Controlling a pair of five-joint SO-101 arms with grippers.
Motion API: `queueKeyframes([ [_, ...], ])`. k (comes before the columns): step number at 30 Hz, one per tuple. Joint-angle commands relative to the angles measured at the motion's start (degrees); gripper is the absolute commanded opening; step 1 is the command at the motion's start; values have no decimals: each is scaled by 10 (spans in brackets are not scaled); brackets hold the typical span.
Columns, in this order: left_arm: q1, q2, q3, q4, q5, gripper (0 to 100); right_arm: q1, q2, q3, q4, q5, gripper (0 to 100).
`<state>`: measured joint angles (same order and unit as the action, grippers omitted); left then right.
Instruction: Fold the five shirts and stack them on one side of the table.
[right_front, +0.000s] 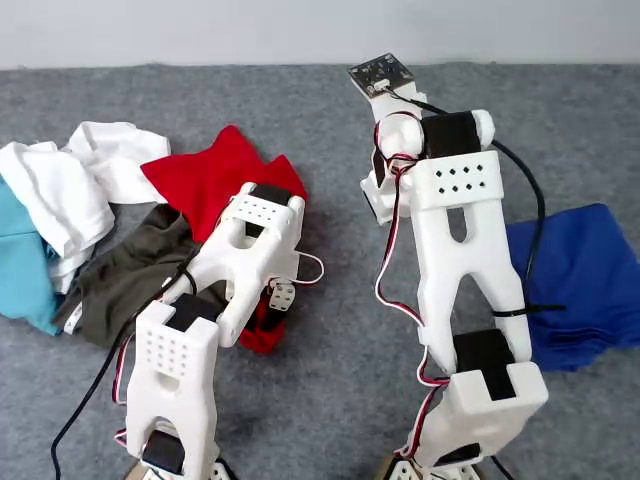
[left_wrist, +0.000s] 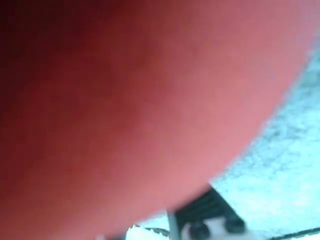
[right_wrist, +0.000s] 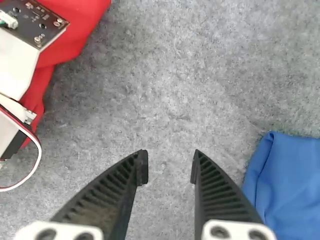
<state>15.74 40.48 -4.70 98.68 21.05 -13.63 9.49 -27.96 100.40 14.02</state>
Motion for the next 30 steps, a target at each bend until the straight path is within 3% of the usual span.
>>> queueKeyframes([
  [1, -52, 49, 11, 18, -3, 13, -2, -28, -2, 22, 6, 155],
  [7, -169, -20, 5, 19, -43, 13, -5, -25, -2, 22, 6, 155],
  [14, -380, -178, 3, 16, -44, 13, -5, -25, -2, 22, 6, 155],
  [21, -599, -270, -156, 17, -41, 13, -6, -25, -2, 22, 6, 155],
  [25, -657, -272, -258, 17, -41, 13, -7, -25, -2, 22, 6, 155],
  [30, -672, -273, -322, 17, -41, 13, -7, -25, -2, 22, 6, 155],
])
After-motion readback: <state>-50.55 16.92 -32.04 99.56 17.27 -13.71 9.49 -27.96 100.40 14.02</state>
